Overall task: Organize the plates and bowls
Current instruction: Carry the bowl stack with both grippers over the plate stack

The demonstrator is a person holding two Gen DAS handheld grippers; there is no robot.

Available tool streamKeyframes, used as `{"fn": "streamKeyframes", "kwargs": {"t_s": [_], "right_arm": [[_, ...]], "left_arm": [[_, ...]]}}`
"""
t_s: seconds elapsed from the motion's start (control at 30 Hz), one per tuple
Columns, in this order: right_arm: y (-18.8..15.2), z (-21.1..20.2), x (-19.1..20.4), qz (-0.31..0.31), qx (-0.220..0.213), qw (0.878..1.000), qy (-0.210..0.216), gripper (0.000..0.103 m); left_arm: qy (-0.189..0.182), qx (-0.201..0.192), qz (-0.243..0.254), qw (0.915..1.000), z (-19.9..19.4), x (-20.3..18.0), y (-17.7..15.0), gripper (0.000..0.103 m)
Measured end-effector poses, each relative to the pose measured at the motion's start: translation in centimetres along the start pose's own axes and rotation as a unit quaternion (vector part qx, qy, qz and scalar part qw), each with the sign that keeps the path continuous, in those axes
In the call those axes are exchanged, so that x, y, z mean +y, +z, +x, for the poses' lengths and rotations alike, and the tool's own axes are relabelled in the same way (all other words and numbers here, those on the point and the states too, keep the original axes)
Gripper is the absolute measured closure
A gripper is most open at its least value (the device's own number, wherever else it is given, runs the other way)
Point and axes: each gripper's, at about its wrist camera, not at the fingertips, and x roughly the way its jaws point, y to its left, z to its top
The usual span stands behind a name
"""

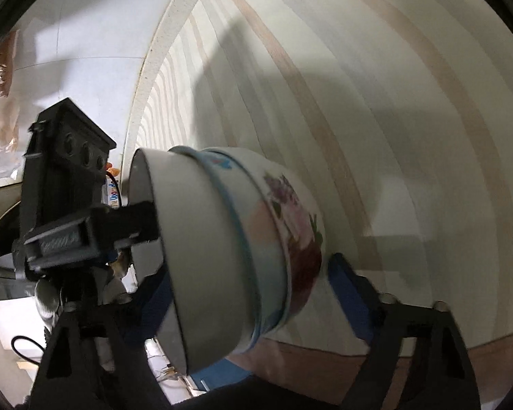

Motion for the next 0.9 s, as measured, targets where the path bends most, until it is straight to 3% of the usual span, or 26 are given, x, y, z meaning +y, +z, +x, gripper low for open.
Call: {"fn": "streamKeyframes", "kwargs": {"t_s": [0.33, 0.63, 0.9], "right_arm": [[0.2, -0.1, 0.5, -0.029, -0.015, 0.999, -0.024, 0.038], [0.5, -0.1, 0.8, -0.028, 0.001, 0.999, -0.025, 0.037], [0.8, -0.3, 3.5, -0.05, 0.011, 0.998, -0.026, 0.038]], "left_arm": [[-0.011, -0.046, 0.01, 0.9988, -1.8, 0.7, -1.4, 0.041], [-0.002, -0.045, -0.005, 0.999, -2.0, 0.7, -1.9, 0.042], [-0.004, -0.062, -0.028, 0.9977, -4.3, 1.0, -2.9, 0.041]]}}
